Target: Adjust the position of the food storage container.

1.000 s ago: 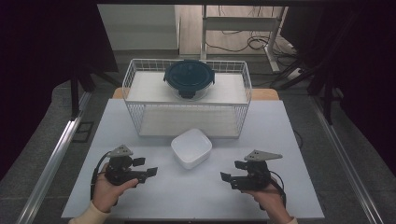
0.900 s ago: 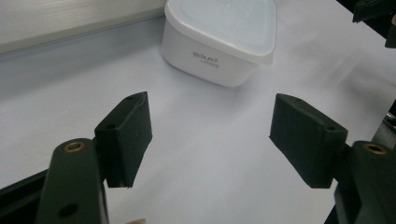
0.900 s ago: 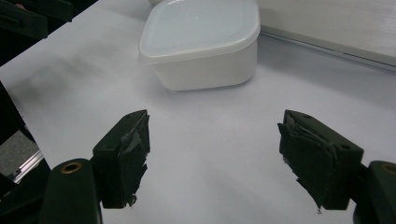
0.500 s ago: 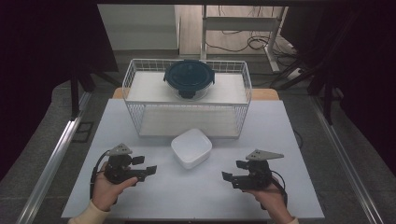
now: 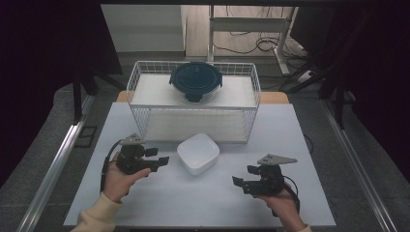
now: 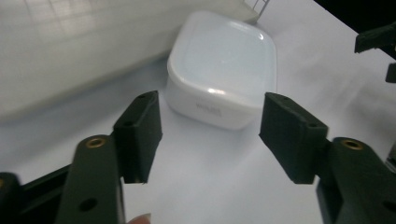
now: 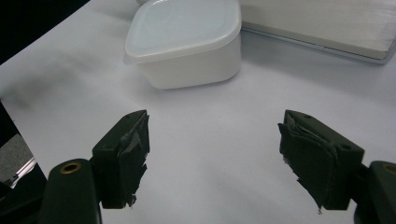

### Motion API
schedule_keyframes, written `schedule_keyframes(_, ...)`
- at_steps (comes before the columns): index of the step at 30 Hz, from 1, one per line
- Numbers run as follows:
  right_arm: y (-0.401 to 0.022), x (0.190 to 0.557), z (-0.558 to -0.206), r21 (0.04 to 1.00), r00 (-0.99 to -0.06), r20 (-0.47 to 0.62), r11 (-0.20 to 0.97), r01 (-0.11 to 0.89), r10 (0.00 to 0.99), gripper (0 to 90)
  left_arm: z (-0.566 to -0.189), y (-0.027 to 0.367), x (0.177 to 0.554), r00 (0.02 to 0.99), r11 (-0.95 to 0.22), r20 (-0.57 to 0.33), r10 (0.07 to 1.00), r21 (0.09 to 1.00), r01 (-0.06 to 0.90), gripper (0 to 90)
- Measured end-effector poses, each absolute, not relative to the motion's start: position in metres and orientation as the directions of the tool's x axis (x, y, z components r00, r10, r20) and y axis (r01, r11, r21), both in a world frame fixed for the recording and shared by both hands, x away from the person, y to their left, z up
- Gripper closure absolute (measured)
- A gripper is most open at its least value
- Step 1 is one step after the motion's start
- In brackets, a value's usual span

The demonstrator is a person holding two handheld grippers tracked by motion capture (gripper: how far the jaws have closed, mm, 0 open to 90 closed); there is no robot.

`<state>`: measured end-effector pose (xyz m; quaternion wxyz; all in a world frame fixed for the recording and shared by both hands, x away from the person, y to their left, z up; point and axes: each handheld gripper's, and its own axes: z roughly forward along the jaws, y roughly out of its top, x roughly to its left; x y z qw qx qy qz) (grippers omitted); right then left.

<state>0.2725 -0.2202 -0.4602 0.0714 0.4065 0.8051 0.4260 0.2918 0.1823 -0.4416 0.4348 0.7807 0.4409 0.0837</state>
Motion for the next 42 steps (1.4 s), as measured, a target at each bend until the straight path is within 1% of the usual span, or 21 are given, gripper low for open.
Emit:
schedule_keyframes(3, -0.222, 0.274, -0.462, 0.741, -0.655, 0.233, 0.305, 0.598, 0.719, 24.2, -0.436, 0.175, 0.308, 0.612, -0.274, -0.224, 0.758, 0.743, 0.611, 49.3)
schedule_keyframes(8, -0.224, 0.275, -0.461, 0.741, -0.654, 0.236, 0.302, 0.600, 0.719, 24.2, -0.440, 0.165, 0.341, 0.599, -0.323, -0.176, 0.781, 0.707, 0.629, 71.0)
schedule_keyframes(9, -0.224, 0.274, -0.461, 0.741, -0.653, 0.237, 0.301, 0.600, 0.719, 24.2, -0.443, 0.164, 0.348, 0.599, -0.333, -0.167, 0.784, 0.700, 0.632, 74.0)
schedule_keyframes(11, -0.225, 0.274, -0.460, 0.742, -0.653, 0.234, 0.302, 0.599, 0.720, 24.2, -0.450, 0.160, 0.359, 0.590, -0.329, -0.184, 0.787, 0.683, 0.652, 80.1)
schedule_keyframes(14, -0.226, 0.275, -0.460, 0.743, -0.651, 0.238, 0.297, 0.600, 0.721, 24.2, -0.457, 0.156, 0.373, 0.597, -0.352, -0.183, 0.781, 0.661, 0.663, 86.3)
schedule_keyframes(18, -0.227, 0.276, -0.462, 0.739, -0.646, 0.240, 0.296, 0.606, 0.724, 24.2, -0.463, 0.148, 0.384, 0.599, -0.370, -0.169, 0.782, 0.648, 0.666, 89.2)
schedule_keyframes(19, -0.227, 0.276, -0.463, 0.737, -0.646, 0.239, 0.298, 0.606, 0.725, 24.2, -0.465, 0.146, 0.386, 0.598, -0.375, -0.165, 0.784, 0.643, 0.668, 89.4)
schedule_keyframes(20, -0.228, 0.277, -0.463, 0.736, -0.646, 0.238, 0.299, 0.607, 0.725, 24.2, -0.467, 0.145, 0.388, 0.603, -0.396, -0.140, 0.785, 0.635, 0.663, 89.5)
schedule_keyframes(22, -0.228, 0.277, -0.463, 0.736, -0.645, 0.239, 0.298, 0.608, 0.726, 24.2, -0.471, 0.141, 0.389, 0.597, -0.390, -0.147, 0.788, 0.631, 0.671, 89.7)
schedule_keyframes(25, -0.229, 0.277, -0.463, 0.738, -0.645, 0.239, 0.296, 0.607, 0.726, 24.2, -0.475, 0.136, 0.391, 0.623, -0.425, -0.130, 0.771, 0.624, 0.656, 89.8)
schedule_keyframes(28, -0.229, 0.277, -0.463, 0.737, -0.644, 0.238, 0.296, 0.607, 0.727, 24.2, -0.478, 0.134, 0.394, 0.624, -0.436, -0.121, 0.772, 0.614, 0.658, 89.8)
schedule_keyframes(37, -0.230, 0.278, -0.465, 0.737, -0.641, 0.241, 0.292, 0.609, 0.729, 23.9, -0.483, 0.128, 0.398, 0.635, -0.440, -0.140, 0.759, 0.609, 0.660, 90.0)
schedule_keyframes(42, -0.231, 0.278, -0.464, 0.738, -0.640, 0.242, 0.289, 0.609, 0.729, 23.9, -0.482, 0.128, 0.397, 0.650, -0.459, -0.134, 0.748, 0.602, 0.653, 90.0)
